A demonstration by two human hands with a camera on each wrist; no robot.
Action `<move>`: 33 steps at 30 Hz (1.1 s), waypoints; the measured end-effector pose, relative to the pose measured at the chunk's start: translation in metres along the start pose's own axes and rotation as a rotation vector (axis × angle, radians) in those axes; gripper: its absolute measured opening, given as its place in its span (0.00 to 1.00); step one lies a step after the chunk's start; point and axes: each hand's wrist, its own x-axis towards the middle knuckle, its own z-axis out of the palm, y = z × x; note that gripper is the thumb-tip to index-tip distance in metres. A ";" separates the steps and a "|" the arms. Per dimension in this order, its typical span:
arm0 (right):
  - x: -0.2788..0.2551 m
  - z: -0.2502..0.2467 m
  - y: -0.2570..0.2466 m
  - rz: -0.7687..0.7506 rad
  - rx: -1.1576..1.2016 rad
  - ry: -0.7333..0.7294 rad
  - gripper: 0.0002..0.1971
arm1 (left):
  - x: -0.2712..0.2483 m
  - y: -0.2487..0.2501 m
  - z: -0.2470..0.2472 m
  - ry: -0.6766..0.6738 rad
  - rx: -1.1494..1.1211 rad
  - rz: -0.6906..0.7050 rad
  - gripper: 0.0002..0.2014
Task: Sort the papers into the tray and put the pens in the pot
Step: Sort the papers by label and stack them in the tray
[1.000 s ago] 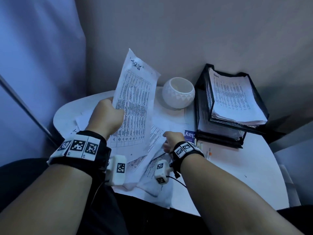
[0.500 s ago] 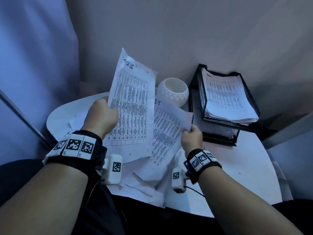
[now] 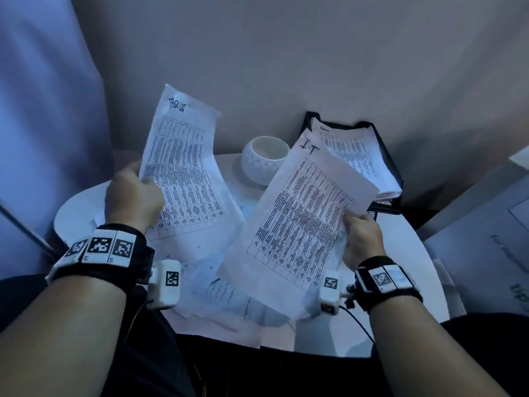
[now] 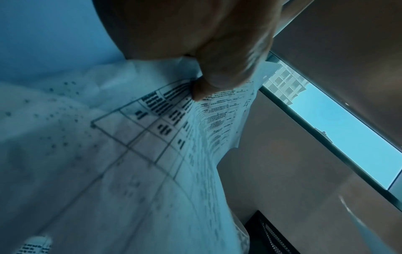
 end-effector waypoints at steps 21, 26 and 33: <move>-0.033 0.115 0.050 0.012 -0.212 -0.079 0.06 | -0.020 0.012 0.026 -0.648 -0.335 -0.177 0.31; -0.029 0.142 0.058 0.000 -0.304 -0.006 0.03 | -0.008 0.002 0.013 -0.557 -0.043 -0.100 0.11; -0.024 0.152 0.104 0.075 -1.026 -0.184 0.25 | 0.021 -0.018 -0.009 -0.303 0.023 -0.097 0.08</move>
